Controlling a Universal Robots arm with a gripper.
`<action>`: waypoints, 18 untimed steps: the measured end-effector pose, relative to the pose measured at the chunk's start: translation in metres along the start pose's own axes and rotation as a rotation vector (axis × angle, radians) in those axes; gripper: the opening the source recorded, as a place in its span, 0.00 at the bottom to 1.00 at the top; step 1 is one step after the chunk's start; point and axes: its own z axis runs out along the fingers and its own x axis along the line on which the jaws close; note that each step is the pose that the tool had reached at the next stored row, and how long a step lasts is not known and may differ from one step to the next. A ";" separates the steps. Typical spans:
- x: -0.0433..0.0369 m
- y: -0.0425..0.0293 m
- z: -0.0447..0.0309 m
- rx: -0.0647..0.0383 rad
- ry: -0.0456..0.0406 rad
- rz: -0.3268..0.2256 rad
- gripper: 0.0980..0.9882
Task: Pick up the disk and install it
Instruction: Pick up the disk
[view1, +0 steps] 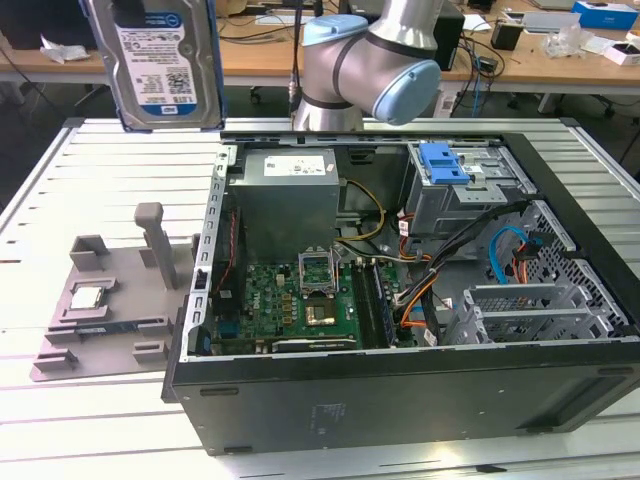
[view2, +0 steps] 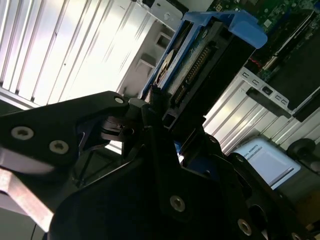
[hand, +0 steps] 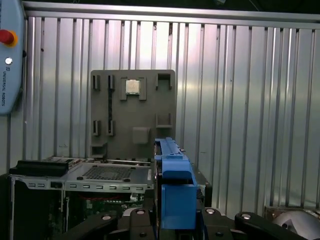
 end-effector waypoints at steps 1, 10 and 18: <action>0.0001 -0.0068 0.0002 0.000 -0.0001 0.000 0.30; 0.0005 -0.0439 0.0005 0.000 -0.0001 0.000 0.30; 0.0011 -0.0788 0.0009 0.000 -0.0001 0.000 0.30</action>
